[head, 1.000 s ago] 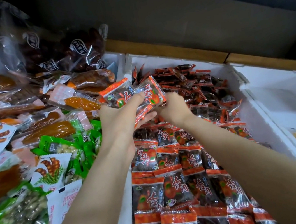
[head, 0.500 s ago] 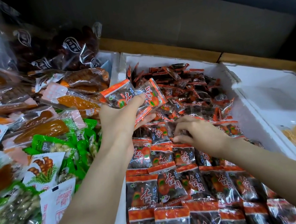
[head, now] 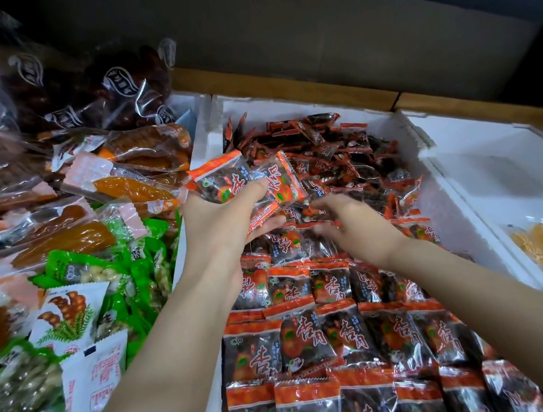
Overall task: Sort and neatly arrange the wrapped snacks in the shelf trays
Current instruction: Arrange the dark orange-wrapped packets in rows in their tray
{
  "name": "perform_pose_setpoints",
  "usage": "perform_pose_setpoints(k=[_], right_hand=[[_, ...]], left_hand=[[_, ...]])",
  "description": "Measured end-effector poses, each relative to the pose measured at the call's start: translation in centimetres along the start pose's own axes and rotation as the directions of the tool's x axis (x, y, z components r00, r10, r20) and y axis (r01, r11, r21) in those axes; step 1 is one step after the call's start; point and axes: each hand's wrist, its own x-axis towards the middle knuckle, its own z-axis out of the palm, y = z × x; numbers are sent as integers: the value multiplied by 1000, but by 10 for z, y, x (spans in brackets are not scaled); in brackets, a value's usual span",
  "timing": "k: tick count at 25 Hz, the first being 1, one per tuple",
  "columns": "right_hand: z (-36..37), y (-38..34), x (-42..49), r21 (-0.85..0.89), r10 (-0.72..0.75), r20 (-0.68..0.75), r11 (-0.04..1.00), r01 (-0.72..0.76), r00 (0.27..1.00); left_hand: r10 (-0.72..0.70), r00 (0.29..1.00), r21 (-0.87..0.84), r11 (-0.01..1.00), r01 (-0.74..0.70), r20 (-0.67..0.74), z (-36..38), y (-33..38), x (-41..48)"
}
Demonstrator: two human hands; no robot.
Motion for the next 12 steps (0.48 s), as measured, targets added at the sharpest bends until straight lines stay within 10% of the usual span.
perform_pose_setpoints(k=[4, 9, 12], right_hand=[[-22, -35, -22, 762, 88, 19, 644, -71, 996], [-39, -31, -33, 773, 51, 23, 633, -50, 998], [-47, 0, -21, 563, 133, -179, 826, -10, 975]], left_hand=[[-12, 990, 48, 999, 5, 141, 1, -1, -11], [-122, 964, 150, 985, 88, 235, 2, -4, -23], [-143, 971, 166, 980, 112, 189, 0, -10, -17]])
